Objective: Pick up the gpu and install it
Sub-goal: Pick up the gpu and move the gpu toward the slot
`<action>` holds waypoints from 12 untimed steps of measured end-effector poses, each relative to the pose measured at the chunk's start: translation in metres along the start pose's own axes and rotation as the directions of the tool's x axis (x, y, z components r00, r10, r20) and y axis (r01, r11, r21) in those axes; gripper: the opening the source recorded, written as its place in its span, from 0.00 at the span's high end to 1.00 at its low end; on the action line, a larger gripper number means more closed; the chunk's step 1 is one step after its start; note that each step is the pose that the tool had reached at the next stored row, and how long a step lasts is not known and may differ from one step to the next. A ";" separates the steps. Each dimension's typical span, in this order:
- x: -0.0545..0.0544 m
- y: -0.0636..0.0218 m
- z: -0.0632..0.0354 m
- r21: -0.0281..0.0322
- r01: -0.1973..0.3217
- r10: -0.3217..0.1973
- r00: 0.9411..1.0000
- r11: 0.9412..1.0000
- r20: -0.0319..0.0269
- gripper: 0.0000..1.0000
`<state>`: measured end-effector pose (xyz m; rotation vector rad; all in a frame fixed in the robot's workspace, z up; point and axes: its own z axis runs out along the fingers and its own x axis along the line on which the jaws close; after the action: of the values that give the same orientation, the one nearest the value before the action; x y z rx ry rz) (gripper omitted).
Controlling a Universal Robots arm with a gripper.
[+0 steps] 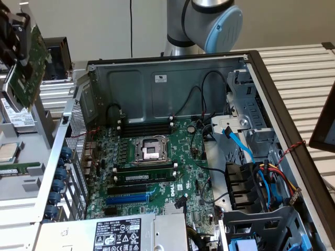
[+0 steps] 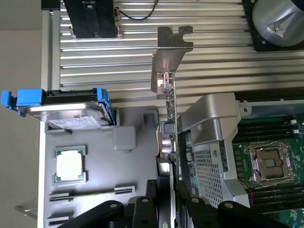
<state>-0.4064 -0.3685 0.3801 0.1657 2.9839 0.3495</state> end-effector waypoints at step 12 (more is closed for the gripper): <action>-0.025 -0.0032 -0.0438 0.000 -0.004 0.004 1.000 1.000 -0.012 0.72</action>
<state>-0.3885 -0.3844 0.4245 0.1701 2.9955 0.3519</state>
